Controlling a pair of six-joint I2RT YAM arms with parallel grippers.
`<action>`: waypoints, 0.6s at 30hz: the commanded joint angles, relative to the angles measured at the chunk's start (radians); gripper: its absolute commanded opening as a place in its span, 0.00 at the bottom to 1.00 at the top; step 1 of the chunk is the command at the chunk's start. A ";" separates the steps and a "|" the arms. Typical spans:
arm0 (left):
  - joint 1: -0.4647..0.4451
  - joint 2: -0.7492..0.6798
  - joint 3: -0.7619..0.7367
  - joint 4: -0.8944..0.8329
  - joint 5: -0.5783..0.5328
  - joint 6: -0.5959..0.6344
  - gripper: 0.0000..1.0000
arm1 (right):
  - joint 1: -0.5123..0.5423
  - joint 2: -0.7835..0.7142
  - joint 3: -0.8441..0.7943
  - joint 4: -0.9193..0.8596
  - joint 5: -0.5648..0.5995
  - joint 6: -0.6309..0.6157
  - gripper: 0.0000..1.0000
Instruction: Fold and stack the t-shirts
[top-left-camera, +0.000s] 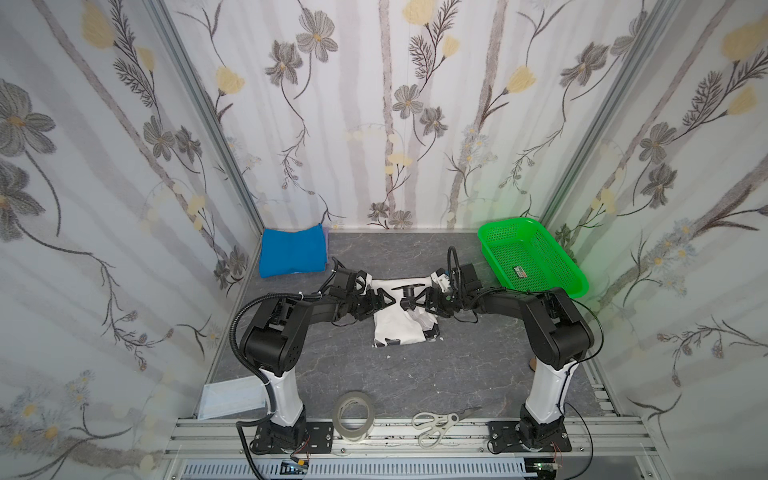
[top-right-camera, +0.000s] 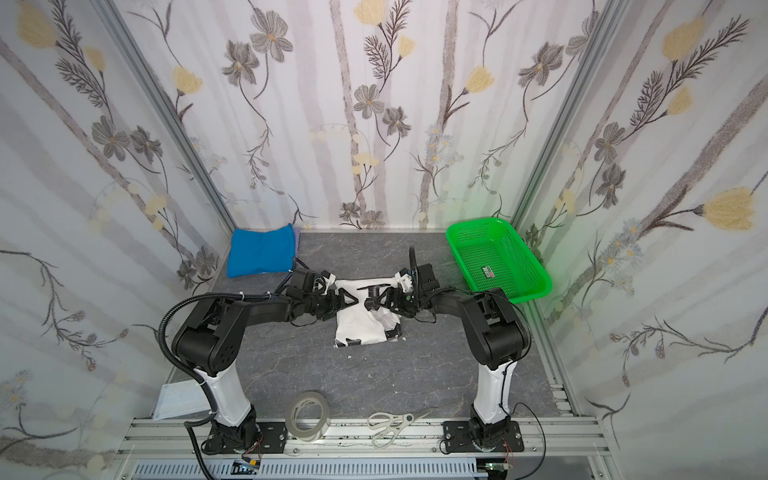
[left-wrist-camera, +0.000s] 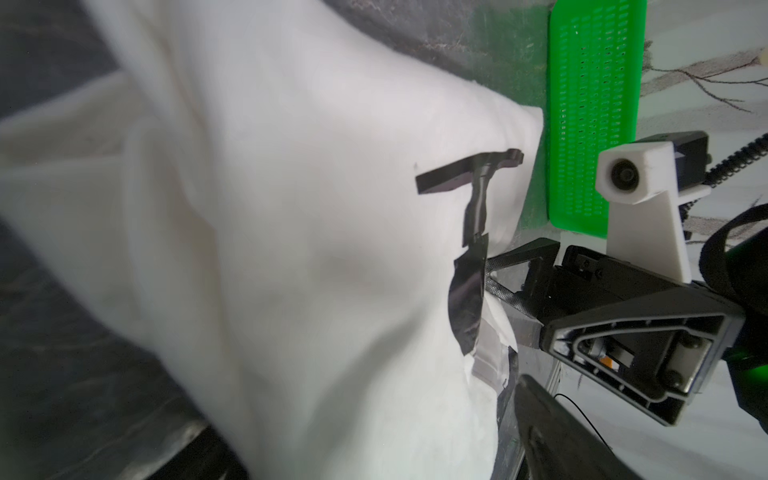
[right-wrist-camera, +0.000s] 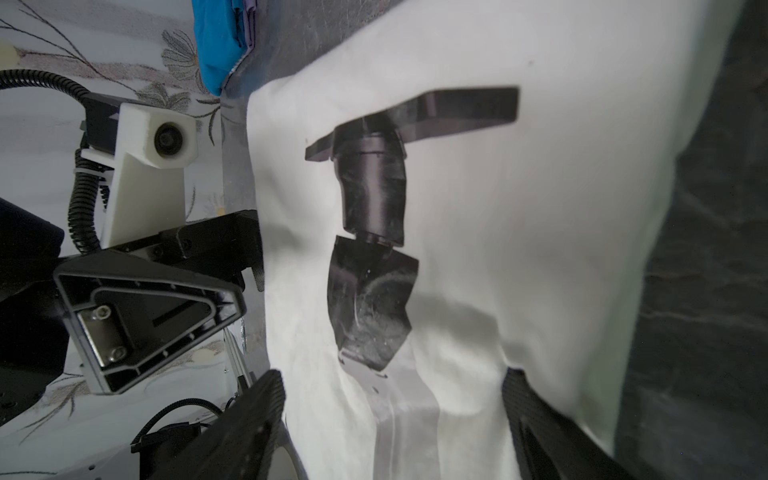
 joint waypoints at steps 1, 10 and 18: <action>-0.020 0.042 -0.018 -0.086 -0.061 -0.070 0.88 | 0.004 0.015 -0.006 -0.059 0.059 -0.008 0.84; -0.088 0.089 0.045 -0.188 -0.152 -0.084 0.63 | 0.032 0.020 -0.025 0.006 0.028 0.029 0.84; -0.122 0.099 0.054 -0.203 -0.183 -0.094 0.27 | 0.049 0.016 -0.059 0.116 -0.026 0.093 0.84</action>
